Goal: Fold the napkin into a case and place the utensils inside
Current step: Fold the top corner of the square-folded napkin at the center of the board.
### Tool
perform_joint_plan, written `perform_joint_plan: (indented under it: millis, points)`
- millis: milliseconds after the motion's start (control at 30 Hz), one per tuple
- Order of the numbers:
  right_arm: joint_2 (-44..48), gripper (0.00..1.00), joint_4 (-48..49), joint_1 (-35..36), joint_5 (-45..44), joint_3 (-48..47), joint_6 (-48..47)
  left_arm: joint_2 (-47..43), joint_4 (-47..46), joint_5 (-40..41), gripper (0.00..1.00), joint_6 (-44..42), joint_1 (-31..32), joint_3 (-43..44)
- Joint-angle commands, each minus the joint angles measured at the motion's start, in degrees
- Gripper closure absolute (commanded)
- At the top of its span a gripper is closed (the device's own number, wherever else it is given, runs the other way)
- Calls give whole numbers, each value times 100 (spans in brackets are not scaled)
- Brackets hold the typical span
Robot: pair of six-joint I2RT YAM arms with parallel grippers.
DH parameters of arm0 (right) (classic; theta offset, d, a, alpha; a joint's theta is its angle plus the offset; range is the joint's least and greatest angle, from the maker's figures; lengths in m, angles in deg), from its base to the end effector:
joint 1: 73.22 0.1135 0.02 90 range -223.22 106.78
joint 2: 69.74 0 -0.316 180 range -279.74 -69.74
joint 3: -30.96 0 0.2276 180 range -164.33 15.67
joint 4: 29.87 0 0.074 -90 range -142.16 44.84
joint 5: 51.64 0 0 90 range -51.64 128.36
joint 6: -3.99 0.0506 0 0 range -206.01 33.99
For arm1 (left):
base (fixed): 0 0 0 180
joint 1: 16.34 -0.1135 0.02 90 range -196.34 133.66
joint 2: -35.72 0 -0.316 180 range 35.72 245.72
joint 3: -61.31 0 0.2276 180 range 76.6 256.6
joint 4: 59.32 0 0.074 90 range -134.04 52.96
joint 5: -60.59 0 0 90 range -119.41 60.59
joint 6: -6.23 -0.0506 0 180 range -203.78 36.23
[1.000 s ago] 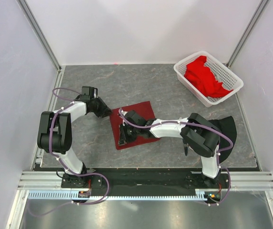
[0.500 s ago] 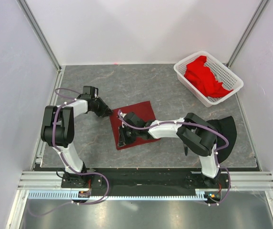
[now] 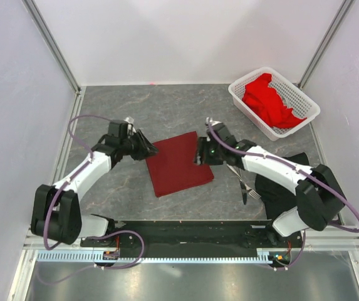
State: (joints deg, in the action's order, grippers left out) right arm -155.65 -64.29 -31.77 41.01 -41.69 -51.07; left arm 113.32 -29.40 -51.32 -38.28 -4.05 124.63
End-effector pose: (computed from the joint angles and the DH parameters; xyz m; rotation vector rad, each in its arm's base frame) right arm 0.2254 0.2022 0.2844 -0.1651 2.5068 0.6469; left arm 0.2495 -0.0737 0.2817 -0.5106 2.4174 -0.9199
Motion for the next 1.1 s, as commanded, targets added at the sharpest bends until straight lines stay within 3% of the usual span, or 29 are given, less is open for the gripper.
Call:
perform_joint_plan:
  millis: [0,67,100,267,567,1067]
  points:
    - [-74,46,-828,-549,-459,191,-268,-579,189,221,66,38,966,-635]
    - [-163,51,-881,-612,-503,155,-330,-789,180,599,66,292,1448,-873]
    - [-250,60,-899,-629,-520,138,-356,-843,163,731,66,363,1590,-944]
    - [-541,63,-873,-647,-406,129,-356,-870,136,1066,66,539,2066,-1182]
    - [-708,59,-662,-647,-274,287,-383,-659,57,996,66,531,2172,-1121]
    - [-699,70,-407,-638,-63,445,-347,-668,-30,978,66,539,2189,-1173]
